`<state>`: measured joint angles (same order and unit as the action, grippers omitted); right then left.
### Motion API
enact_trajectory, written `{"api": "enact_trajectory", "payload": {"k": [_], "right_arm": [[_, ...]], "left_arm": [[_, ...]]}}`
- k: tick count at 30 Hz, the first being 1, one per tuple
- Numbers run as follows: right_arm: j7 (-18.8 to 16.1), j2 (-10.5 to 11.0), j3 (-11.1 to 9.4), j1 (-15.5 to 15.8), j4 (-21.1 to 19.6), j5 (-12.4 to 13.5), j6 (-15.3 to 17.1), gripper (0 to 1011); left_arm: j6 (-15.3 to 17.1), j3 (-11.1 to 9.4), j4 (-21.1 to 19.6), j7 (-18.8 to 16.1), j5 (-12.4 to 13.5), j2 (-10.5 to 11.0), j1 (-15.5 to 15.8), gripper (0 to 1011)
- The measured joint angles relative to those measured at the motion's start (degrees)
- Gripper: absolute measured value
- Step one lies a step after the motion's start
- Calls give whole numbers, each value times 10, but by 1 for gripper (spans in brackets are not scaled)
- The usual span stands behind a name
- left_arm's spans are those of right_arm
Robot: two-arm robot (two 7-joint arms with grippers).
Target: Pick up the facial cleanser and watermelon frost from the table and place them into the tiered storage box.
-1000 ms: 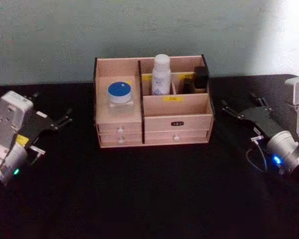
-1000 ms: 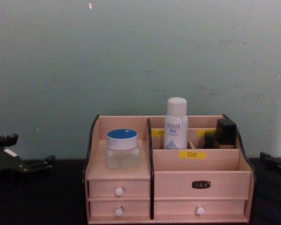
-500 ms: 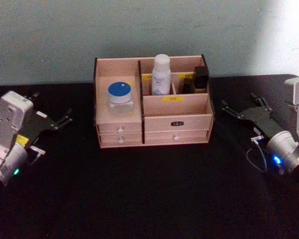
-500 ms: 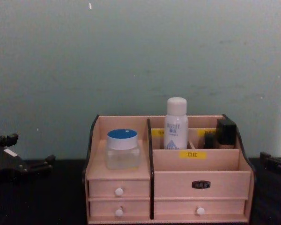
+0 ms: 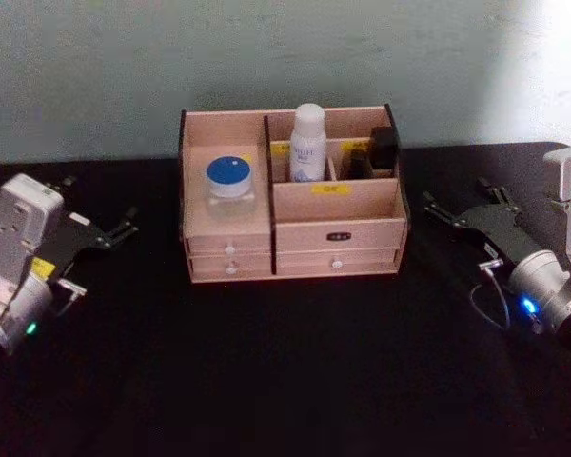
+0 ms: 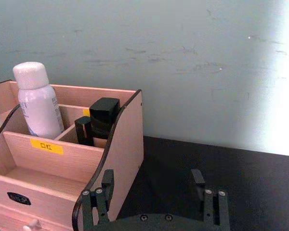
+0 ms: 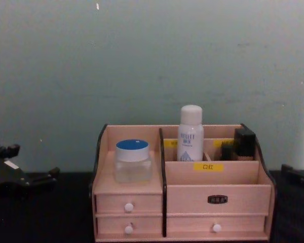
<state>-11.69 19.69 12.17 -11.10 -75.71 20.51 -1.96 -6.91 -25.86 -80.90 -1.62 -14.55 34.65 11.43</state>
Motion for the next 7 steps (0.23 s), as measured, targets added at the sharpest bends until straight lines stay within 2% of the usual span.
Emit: {"api": "enact_trajectory", "payload": {"k": [7], "right_arm": [[0,0,0,0,0,0,0,1002]], "left_arm": [[0,0,0,0,0,0,0,1001]]}}
